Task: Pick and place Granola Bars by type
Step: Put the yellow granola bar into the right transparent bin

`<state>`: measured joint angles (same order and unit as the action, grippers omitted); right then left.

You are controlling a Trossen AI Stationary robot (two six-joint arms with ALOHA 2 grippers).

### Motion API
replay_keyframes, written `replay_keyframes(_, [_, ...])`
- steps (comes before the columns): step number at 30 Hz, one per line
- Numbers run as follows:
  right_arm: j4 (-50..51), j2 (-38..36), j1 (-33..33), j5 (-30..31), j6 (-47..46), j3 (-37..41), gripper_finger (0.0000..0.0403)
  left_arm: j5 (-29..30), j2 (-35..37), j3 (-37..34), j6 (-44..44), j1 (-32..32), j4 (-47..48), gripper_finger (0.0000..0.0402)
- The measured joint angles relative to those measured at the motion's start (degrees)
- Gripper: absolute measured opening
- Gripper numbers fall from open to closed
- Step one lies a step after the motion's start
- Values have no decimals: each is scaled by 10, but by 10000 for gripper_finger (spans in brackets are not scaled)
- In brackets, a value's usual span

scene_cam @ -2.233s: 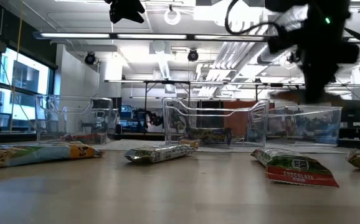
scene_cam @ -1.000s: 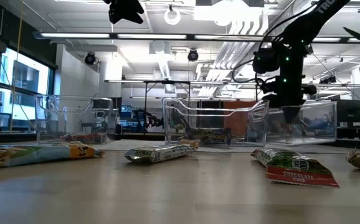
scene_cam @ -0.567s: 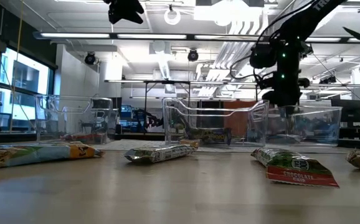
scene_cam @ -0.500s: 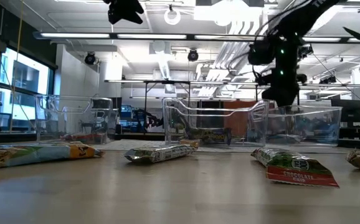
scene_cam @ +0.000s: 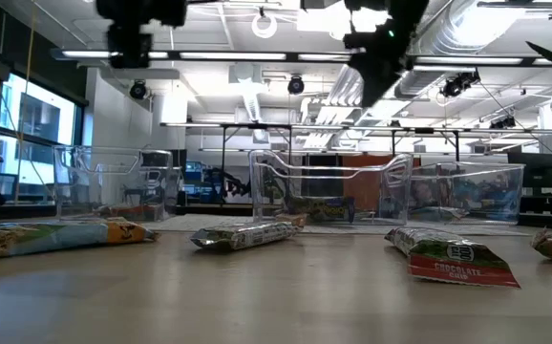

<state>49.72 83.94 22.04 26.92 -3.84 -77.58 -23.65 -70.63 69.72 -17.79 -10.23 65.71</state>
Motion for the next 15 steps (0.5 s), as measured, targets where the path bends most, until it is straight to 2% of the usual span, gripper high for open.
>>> replay_keyframes(4, [-68,0,-53,-9,28,-2,130,43,0,-69,-131,100,1,168])
replay_keyframes(6, [-90,0,-73,-17,40,-2,130,75,0,-104,-234,158,0,168])
replay_keyframes(11, [-116,0,-103,-17,41,-2,130,97,0,-186,-514,300,-22,168])
replay_keyframes(15, [-117,0,-113,-17,39,-2,130,107,0,-235,-677,397,-78,168])
